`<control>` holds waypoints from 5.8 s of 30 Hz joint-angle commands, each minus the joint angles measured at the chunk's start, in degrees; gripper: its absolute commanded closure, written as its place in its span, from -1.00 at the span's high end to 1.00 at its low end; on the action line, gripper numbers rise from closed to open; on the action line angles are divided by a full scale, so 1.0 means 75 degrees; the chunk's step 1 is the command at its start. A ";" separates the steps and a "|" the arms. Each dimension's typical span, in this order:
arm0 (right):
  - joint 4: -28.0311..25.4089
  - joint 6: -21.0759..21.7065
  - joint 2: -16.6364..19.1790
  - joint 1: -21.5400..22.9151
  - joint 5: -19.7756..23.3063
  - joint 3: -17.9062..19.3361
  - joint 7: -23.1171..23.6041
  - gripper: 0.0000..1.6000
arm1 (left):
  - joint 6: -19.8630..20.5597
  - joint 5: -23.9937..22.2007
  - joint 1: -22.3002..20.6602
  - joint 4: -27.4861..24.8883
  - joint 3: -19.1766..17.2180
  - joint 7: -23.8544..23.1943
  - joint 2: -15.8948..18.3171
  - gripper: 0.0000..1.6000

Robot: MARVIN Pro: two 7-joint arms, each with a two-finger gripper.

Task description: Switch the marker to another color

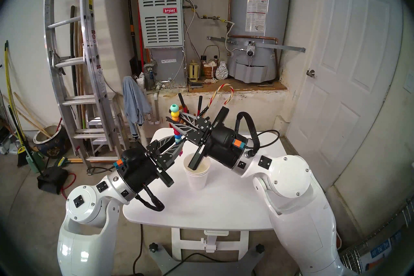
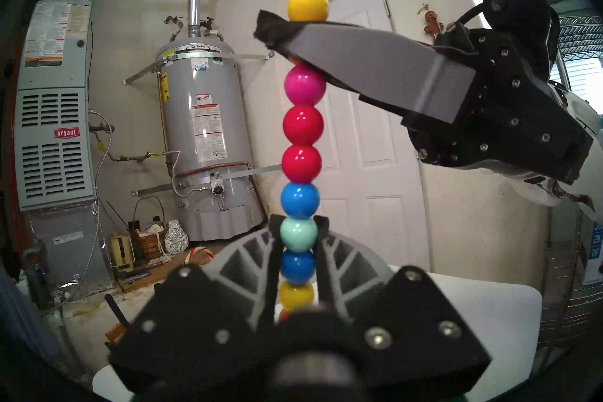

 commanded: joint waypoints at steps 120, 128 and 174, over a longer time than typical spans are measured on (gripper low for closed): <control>0.0801 -0.0162 -0.0237 0.0363 -0.3971 -0.0813 -0.1127 -1.00 | 0.0348 -0.2731 -0.0392 -0.0661 -0.0475 0.0237 -0.1259 -1.00; 0.0778 -0.0163 -0.0202 0.0338 -0.3972 -0.0804 -0.1139 -1.00 | 0.0369 -0.2758 -0.0397 -0.0686 -0.0512 0.0215 -0.1282 -1.00; 0.0601 -0.0087 -0.0134 0.0365 -0.4062 -0.0889 -0.1127 -1.00 | 0.0398 -0.2746 -0.0444 -0.0543 -0.0526 0.0072 -0.1322 -1.00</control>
